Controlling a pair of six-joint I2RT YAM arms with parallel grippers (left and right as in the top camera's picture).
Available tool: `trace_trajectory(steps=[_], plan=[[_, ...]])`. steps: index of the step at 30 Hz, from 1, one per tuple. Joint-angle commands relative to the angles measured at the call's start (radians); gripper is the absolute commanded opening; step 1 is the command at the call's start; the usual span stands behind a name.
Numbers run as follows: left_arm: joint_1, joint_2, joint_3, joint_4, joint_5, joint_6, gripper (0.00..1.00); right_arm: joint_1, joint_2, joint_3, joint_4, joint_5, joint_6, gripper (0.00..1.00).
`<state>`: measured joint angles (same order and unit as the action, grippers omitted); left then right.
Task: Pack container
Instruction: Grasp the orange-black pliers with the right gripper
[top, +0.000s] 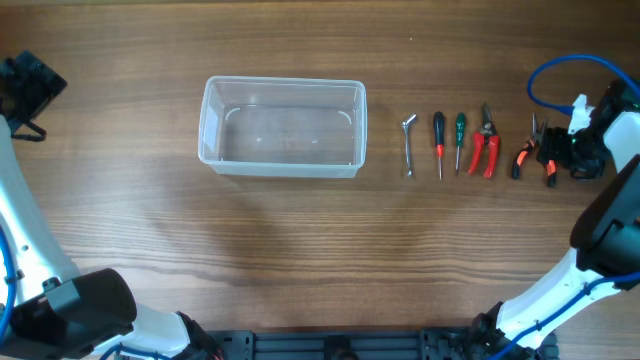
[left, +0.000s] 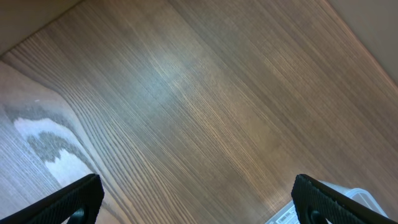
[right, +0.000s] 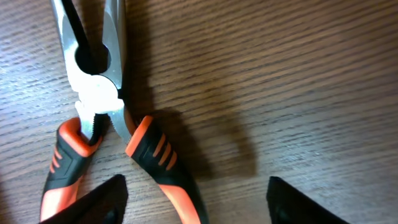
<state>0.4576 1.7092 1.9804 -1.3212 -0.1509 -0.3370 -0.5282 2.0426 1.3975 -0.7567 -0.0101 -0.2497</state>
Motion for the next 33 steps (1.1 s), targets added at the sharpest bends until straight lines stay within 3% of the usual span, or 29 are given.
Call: trace_trajectory(steps=[1, 13, 15, 18, 20, 22, 33], plan=[[0.005, 0.002, 0.003, 0.0, 0.012, 0.016, 1.0, 0.0, 0.029, 0.001, 0.004, -0.021, -0.008, 0.66], [0.005, 0.002, 0.003, 0.0, 0.012, 0.016, 1.0, 0.002, 0.061, 0.0, -0.014, -0.008, -0.002, 0.48], [0.005, 0.002, 0.003, 0.0, 0.012, 0.016, 1.0, 0.002, 0.061, 0.001, -0.016, -0.008, -0.002, 0.41], [0.005, 0.002, 0.003, 0.0, 0.012, 0.016, 1.0, 0.002, 0.061, 0.0, -0.024, -0.008, -0.005, 0.16], [0.005, 0.002, 0.003, 0.0, 0.012, 0.016, 1.0, 0.002, 0.061, 0.0, -0.031, -0.008, -0.005, 0.08], [0.005, 0.002, 0.003, 0.0, 0.012, 0.016, 1.0, 0.003, 0.061, 0.0, -0.039, -0.008, -0.005, 0.04], [0.005, 0.002, 0.003, 0.0, 0.012, 0.016, 1.0, 0.004, 0.061, 0.001, -0.055, -0.009, 0.047, 0.04]])
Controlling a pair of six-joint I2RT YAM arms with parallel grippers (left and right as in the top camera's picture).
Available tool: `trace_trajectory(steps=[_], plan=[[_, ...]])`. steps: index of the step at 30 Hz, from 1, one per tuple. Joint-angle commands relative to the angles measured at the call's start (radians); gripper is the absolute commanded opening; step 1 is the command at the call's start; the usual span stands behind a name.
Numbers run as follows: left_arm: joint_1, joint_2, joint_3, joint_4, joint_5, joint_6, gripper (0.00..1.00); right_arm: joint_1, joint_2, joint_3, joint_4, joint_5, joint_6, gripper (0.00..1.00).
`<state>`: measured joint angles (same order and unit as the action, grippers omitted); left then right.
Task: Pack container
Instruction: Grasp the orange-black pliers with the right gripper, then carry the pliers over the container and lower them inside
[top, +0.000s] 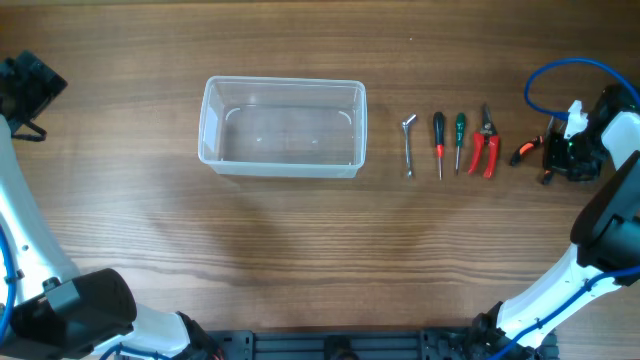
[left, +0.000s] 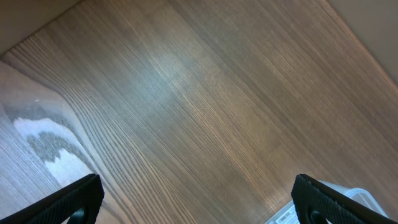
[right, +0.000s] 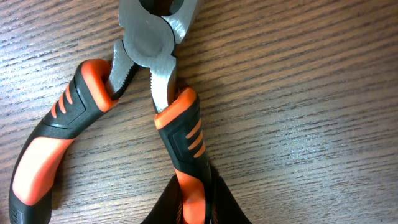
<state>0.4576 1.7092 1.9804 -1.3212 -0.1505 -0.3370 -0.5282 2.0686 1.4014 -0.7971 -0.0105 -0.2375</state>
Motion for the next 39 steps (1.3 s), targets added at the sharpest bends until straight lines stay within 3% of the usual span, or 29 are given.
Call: trace_trajectory(steps=[1, 8, 14, 21, 26, 30, 34, 39], plan=[[0.005, 0.002, 0.003, 0.0, 0.012, 0.016, 1.0, 0.004, 0.035, -0.003, -0.014, -0.01, 0.039, 0.04], [0.005, 0.002, 0.003, 0.0, 0.012, 0.016, 1.0, 0.004, -0.011, 0.057, -0.05, -0.013, 0.088, 0.04], [0.005, 0.002, 0.003, 0.0, 0.012, 0.016, 1.0, 0.021, -0.119, 0.234, -0.164, -0.176, 0.181, 0.04], [0.005, 0.002, 0.003, 0.0, 0.012, 0.016, 1.0, 0.2, -0.319, 0.422, -0.262, -0.216, 0.178, 0.04], [0.005, 0.002, 0.003, 0.0, 0.012, 0.016, 1.0, 0.492, -0.46, 0.439, -0.217, -0.28, -0.005, 0.04], [0.005, 0.002, 0.003, 0.0, 0.012, 0.016, 1.0, 0.75, -0.474, 0.439, -0.171, -0.279, -0.15, 0.04], [0.005, 0.002, 0.003, 0.0, 0.012, 0.016, 1.0, 0.958, -0.408, 0.439, -0.131, -0.279, -0.329, 0.04], [0.005, 0.002, 0.003, 0.0, 0.012, 0.016, 1.0, 1.078, -0.213, 0.439, -0.114, -0.275, -0.592, 0.04]])
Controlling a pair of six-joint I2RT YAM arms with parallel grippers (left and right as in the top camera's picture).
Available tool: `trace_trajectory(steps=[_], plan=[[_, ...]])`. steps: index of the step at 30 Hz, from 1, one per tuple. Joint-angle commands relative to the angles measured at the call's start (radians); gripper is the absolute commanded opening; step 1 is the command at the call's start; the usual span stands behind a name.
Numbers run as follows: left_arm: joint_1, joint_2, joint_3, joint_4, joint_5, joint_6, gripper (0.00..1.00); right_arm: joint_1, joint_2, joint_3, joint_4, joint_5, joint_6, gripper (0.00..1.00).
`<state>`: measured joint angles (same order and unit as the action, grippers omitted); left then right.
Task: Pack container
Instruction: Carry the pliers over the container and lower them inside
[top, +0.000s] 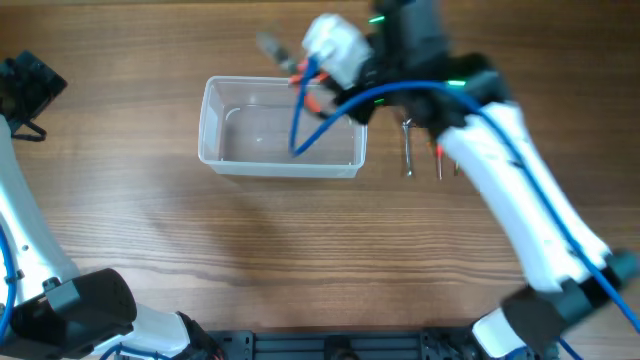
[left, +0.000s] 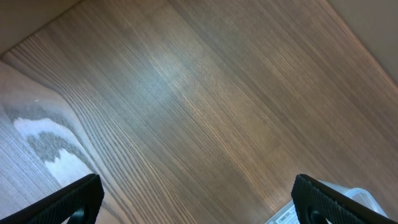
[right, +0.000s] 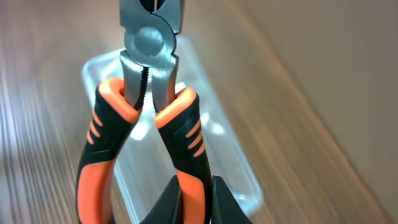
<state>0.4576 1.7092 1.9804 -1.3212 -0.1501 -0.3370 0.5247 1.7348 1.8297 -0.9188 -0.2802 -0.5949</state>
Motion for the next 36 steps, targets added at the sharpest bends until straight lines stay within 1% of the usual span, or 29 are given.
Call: trace_trajectory(steps=[1, 5, 8, 12, 16, 21, 26, 27, 29, 30, 31, 32, 36], plan=[[0.005, 0.002, 0.003, 0.0, 0.011, 0.016, 1.0, 0.026, 0.16, 0.01, 0.011, -0.006, -0.282, 0.04], [0.005, 0.002, 0.003, 0.0, 0.011, 0.016, 1.0, 0.024, 0.319, 0.01, 0.036, 0.008, -0.452, 0.04], [0.005, 0.002, 0.003, 0.0, 0.011, 0.016, 1.0, 0.023, 0.41, 0.01, 0.052, 0.089, -0.521, 0.04], [0.005, 0.002, 0.003, 0.0, 0.011, 0.016, 1.0, 0.019, 0.481, 0.01, 0.079, 0.185, -0.536, 0.04], [0.005, 0.002, 0.003, 0.0, 0.011, 0.016, 1.0, 0.005, 0.515, 0.01, 0.106, 0.196, -0.614, 0.04], [0.005, 0.002, 0.003, 0.0, 0.011, 0.016, 1.0, -0.017, 0.529, 0.01, 0.185, 0.233, -0.617, 0.04], [0.005, 0.002, 0.003, 0.0, 0.011, 0.016, 1.0, -0.026, 0.529, 0.01, 0.211, 0.232, -0.617, 0.04], [0.005, 0.002, 0.003, 0.0, 0.011, 0.016, 1.0, -0.026, 0.53, 0.01, 0.212, 0.232, -0.616, 0.08], [0.005, 0.002, 0.003, 0.0, 0.011, 0.016, 1.0, -0.026, 0.53, 0.01, 0.219, 0.233, -0.599, 0.36], [0.005, 0.002, 0.003, 0.0, 0.011, 0.016, 1.0, -0.026, 0.53, 0.01, 0.225, 0.233, -0.586, 0.46], [0.005, 0.002, 0.003, 0.0, 0.011, 0.016, 1.0, -0.026, 0.53, 0.01, 0.233, 0.24, -0.575, 0.5], [0.005, 0.002, 0.003, 0.0, 0.011, 0.016, 1.0, -0.026, 0.53, 0.01, 0.238, 0.243, -0.565, 0.52], [0.005, 0.002, 0.003, 0.0, 0.011, 0.016, 1.0, -0.024, 0.512, 0.011, 0.259, 0.296, -0.478, 0.53]])
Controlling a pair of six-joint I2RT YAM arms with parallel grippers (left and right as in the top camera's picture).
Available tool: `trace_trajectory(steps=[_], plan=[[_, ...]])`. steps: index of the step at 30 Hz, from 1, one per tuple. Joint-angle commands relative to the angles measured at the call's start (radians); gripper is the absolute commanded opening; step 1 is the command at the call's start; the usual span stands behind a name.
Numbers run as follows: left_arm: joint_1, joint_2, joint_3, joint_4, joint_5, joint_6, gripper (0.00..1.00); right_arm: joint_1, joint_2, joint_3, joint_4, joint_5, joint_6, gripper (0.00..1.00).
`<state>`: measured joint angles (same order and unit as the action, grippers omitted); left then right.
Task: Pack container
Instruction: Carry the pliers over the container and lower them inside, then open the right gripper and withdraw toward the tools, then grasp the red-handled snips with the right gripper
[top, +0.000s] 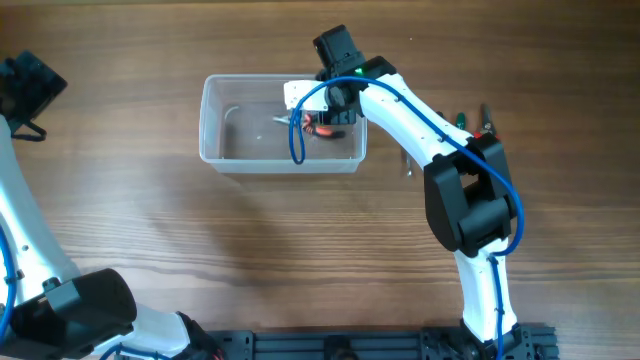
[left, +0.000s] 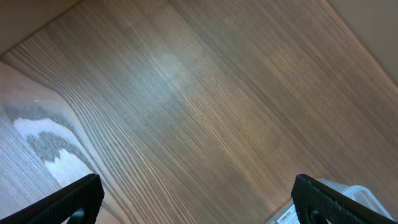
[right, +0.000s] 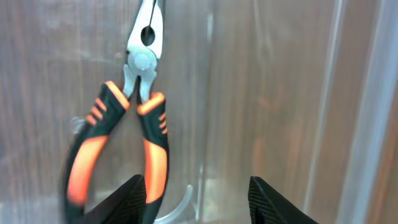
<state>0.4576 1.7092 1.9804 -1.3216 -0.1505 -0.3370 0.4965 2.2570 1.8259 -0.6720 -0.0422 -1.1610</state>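
The clear plastic container (top: 210, 120) stands left of the table's middle. The orange-and-black pliers (top: 320, 127) are inside it near the right end. In the right wrist view the pliers (right: 152, 134) sit beyond the fingers, nose pointing away, handles blurred and free of both pads. My right gripper (top: 328, 118) hangs over the container's right end, open (right: 198, 202) and holding nothing. At the far left edge my left gripper (top: 25, 85) is open (left: 199, 205) over bare wood.
Right of the container, my right arm partly covers a row of tools: a hex key (top: 407, 168), a green screwdriver (top: 460, 120) and red pruners (top: 486, 115). A blue cable (top: 295, 140) loops down over the container. A container corner (left: 357, 198) shows in the left wrist view.
My right gripper was shut on the pliers above the container's far rim. Now it is open over the container's right end and the pliers are inside, released. The left arm has not moved.
My right gripper stood open over the pliers at the far right of the tool row. Then it was shut on one handle there. Then it held the pliers above the container, and now they are inside it, let go.
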Motion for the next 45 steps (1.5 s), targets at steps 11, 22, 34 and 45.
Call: trace_trajectory(steps=[11, 22, 34, 45], plan=[[0.005, 0.002, 0.003, 0.0, 0.012, 0.016, 1.0, -0.018, -0.397, 0.016, 0.023, 0.249, 0.827, 0.66], [0.005, 0.002, 0.003, 0.0, 0.012, 0.016, 1.0, -0.467, -0.643, 0.011, -0.24, 0.177, 1.272, 0.99], [0.005, 0.002, 0.003, 0.0, 0.012, 0.016, 1.0, -0.727, -0.317, -0.172, -0.406, 0.063, 1.319, 0.96], [0.005, 0.002, 0.003, 0.0, 0.012, 0.016, 1.0, -0.732, -0.172, -0.225, -0.446, 0.038, 1.209, 0.96]])
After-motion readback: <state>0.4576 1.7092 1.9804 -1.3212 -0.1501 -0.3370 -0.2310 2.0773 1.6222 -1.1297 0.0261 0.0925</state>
